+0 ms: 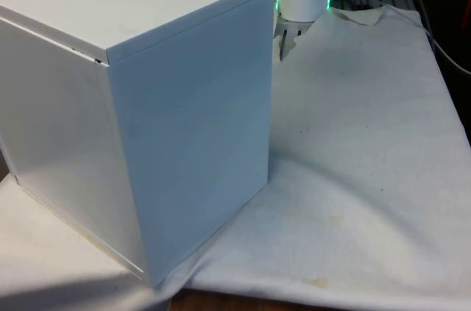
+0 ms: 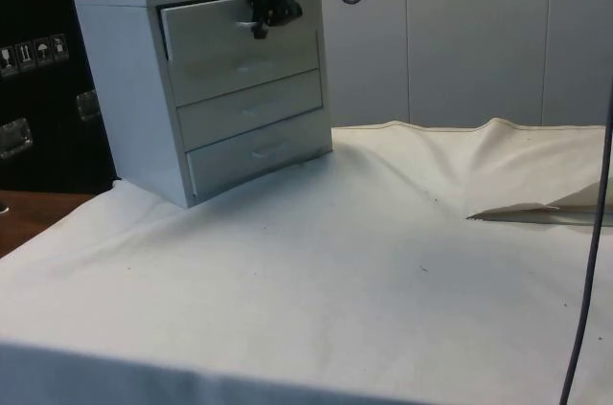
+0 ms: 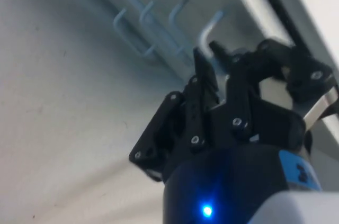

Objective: Open the drawer, then close it.

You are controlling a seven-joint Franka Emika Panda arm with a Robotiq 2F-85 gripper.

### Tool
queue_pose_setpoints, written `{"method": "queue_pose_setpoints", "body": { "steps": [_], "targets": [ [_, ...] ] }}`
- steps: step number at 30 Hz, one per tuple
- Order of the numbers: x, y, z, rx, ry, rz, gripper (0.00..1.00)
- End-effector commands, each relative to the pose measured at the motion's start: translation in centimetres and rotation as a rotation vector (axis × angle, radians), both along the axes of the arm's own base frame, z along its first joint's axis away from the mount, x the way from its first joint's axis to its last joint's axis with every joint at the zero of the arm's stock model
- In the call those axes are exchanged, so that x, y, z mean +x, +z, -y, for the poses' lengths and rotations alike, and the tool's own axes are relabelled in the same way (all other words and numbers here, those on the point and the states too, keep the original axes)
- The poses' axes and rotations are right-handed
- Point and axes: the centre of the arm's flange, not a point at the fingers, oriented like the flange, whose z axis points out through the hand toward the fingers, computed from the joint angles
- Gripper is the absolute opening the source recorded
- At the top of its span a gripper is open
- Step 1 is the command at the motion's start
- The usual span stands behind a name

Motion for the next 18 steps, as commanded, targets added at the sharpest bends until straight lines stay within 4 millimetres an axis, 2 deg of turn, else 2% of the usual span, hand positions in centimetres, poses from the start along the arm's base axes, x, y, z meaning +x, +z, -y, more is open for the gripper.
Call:
{"method": "queue_pose_setpoints", "body": {
  "steps": [1, 6, 7, 8, 12, 13, 16, 18],
  "targets": [
    [0.0, -0.5, 0.0, -0.003, 0.001, 0.0, 0.01],
    [0.0, -0.5, 0.0, -0.003, 0.001, 0.0, 0.0],
    [0.0, 0.0, 0.0, 0.0, 0.0, 0.0, 0.0],
    [0.0, -0.5, 0.0, -0.003, 0.001, 0.0, 0.0],
    [-0.3, 0.8, 0.3, -0.005, 0.005, 0.01, 0.0],
    [0.2, 0.5, 0.0, -0.001, 0.004, 0.013, 0.0],
    [0.2, 0.6, 0.0, -0.003, 0.005, 0.014, 0.0],
    [-0.3, 1.3, 0.2, -0.005, 0.011, 0.014, 0.0]
  ]
}}
